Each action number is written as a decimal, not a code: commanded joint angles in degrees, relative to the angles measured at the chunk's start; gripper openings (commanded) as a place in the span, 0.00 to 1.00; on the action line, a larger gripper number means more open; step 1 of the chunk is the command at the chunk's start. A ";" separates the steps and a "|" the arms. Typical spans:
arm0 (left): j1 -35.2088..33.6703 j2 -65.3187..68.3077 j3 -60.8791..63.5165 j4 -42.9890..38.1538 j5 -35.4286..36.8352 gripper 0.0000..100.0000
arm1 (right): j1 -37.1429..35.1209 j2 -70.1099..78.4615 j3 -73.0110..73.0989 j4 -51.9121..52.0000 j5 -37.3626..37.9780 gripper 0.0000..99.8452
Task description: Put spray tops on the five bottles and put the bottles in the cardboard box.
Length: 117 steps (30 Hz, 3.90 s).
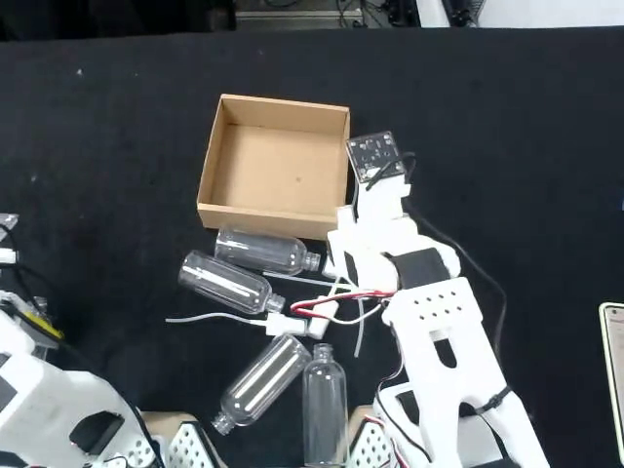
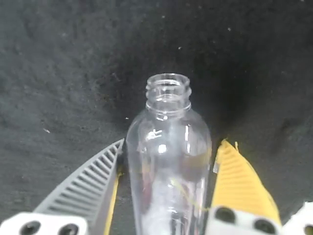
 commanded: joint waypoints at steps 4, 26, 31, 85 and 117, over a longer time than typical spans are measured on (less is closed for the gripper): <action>0.22 -0.62 3.74 -10.81 -2.02 0.27 | -0.70 -2.77 -0.48 -1.32 -0.09 0.01; -0.22 -1.32 0.84 -9.23 -2.02 0.27 | -0.70 -2.77 -0.48 -1.32 0.00 0.01; 0.04 -0.62 -6.99 -0.26 -2.02 0.27 | -0.70 -2.77 -0.48 -1.23 0.00 0.01; -2.86 -1.32 2.15 -2.64 -14.59 0.11 | -0.62 -2.86 -0.75 -0.88 0.00 0.01; 55.34 -60.22 24.57 -26.29 59.60 0.06 | 2.46 -9.63 -27.56 -11.87 -16.35 0.01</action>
